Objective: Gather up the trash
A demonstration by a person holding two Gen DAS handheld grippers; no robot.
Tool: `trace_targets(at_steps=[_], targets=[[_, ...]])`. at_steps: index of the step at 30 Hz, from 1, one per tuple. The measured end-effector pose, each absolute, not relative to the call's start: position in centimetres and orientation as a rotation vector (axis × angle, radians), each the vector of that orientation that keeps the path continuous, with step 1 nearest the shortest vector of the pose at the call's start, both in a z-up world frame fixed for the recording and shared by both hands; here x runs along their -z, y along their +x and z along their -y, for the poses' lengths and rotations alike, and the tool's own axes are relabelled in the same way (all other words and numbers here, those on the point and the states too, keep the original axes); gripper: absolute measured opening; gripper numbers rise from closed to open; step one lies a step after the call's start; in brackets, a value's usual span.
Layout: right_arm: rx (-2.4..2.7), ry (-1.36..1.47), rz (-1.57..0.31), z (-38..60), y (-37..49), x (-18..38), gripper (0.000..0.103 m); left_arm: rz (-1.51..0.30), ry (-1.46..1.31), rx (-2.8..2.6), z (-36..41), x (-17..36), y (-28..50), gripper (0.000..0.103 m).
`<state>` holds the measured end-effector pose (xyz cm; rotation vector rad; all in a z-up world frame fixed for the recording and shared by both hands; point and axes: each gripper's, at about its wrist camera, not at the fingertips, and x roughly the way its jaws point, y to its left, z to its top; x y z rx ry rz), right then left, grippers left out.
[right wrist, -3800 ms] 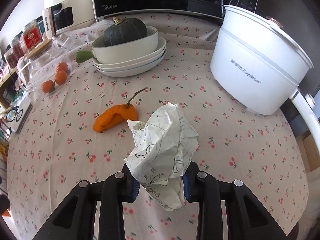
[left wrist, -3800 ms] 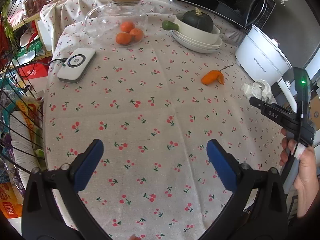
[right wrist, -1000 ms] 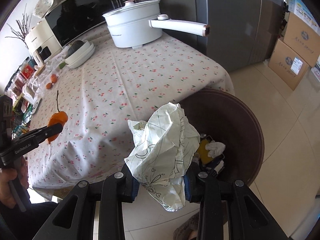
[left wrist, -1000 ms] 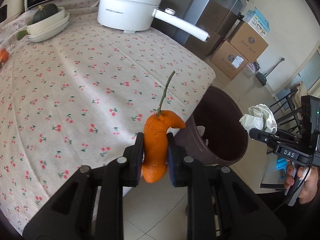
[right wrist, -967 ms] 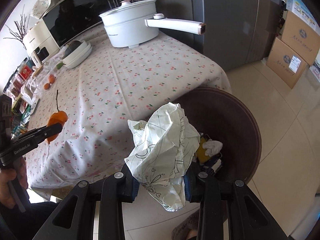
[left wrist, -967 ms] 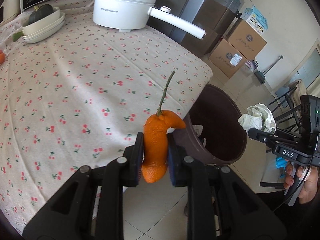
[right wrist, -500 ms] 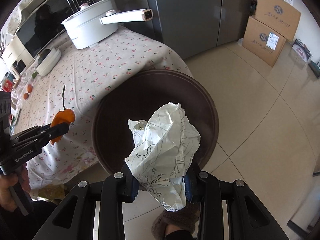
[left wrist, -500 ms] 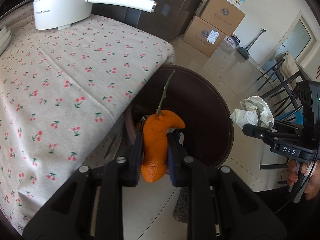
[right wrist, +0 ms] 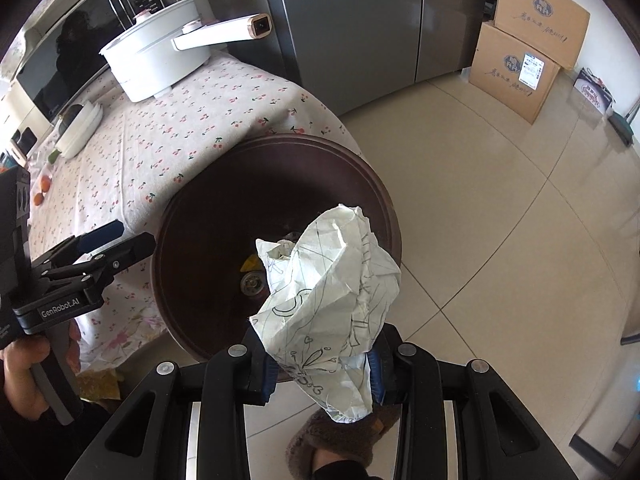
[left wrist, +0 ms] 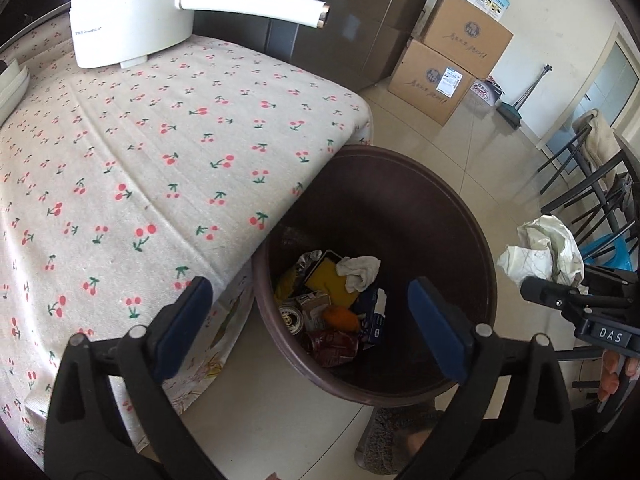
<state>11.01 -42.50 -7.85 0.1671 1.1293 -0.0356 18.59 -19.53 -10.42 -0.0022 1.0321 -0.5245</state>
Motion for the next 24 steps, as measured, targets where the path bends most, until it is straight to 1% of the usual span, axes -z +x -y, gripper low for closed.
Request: trace_targets(at_steps=[8,10,11,12,14,24], targets=[[0.032,0.148,-1.127,41.5,11.6,7.6,0.037,-1.051,0.064,0.449,17.4,10.2,18.1,0.101],[0.029,0.147,-1.113,41.1,11.8,7.3,0.039,-1.053,0.077,0.441,16.8,10.1,17.9,0.101],[0.029,0.149,-1.108,41.0,11.9,7.2,0.051,-1.052,0.082,0.436,16.4,10.0,17.8,0.101],[0.036,0.15,-1.104,40.8,12.1,7.1,0.07,-1.051,0.087,0.431,16.0,9.8,17.7,0.101],[0.057,0.146,-1.094,40.4,12.3,6.9,0.084,-1.046,0.093,0.421,15.2,9.5,17.5,0.101],[0.041,0.123,-1.118,38.2,13.1,6.8,0.086,-1.037,0.104,0.377,12.0,8.6,16.4,0.102]])
